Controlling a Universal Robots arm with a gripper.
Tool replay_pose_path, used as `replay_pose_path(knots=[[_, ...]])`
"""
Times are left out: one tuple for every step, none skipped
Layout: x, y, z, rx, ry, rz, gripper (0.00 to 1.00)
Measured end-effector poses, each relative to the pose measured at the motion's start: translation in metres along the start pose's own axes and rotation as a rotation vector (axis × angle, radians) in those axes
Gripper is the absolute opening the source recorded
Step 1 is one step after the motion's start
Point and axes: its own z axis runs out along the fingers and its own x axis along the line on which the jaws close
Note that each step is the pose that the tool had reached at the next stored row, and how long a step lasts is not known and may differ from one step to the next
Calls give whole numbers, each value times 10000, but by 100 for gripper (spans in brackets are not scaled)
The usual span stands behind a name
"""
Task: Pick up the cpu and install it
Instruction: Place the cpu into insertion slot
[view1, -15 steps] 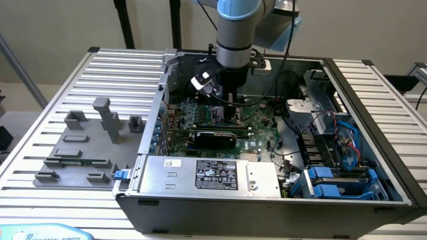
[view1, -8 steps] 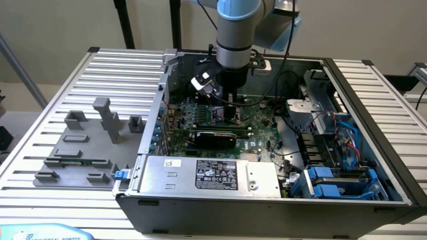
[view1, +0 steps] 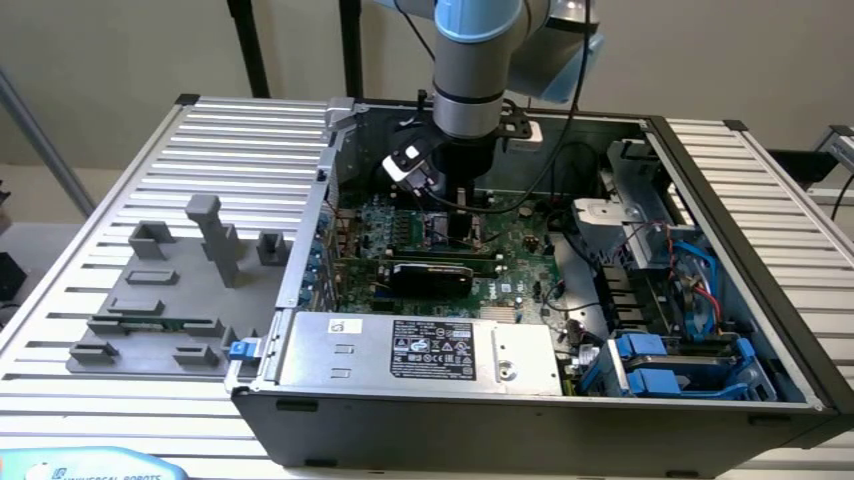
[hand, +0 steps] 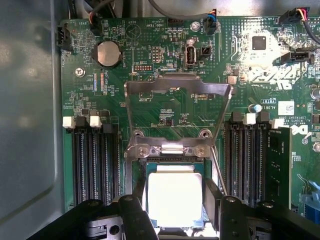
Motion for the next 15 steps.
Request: replay_pose_path(knots=[[2, 0, 1, 0, 2, 1, 55], [3, -1, 2, -1, 3, 1, 55], [6, -1, 3, 0, 1, 0, 55], [9, -1, 5, 0, 1, 1, 55], [10, -1, 6, 0, 0, 1, 55], [12, -1, 7, 0, 0, 0, 55], [13, -1, 9, 0, 1, 1, 55], [15, -1, 10, -1, 2, 1, 55], [17, -1, 12, -1, 2, 1, 55], [20, -2, 12, 0, 1, 1, 55], [22, -2, 13, 1, -3, 1, 55], [24, -2, 13, 2, -5, 0, 55], [26, -2, 15, 2, -5, -1, 55], [27, -3, 16, 3, -5, -1, 55], [27, -3, 17, 3, -5, -1, 55]])
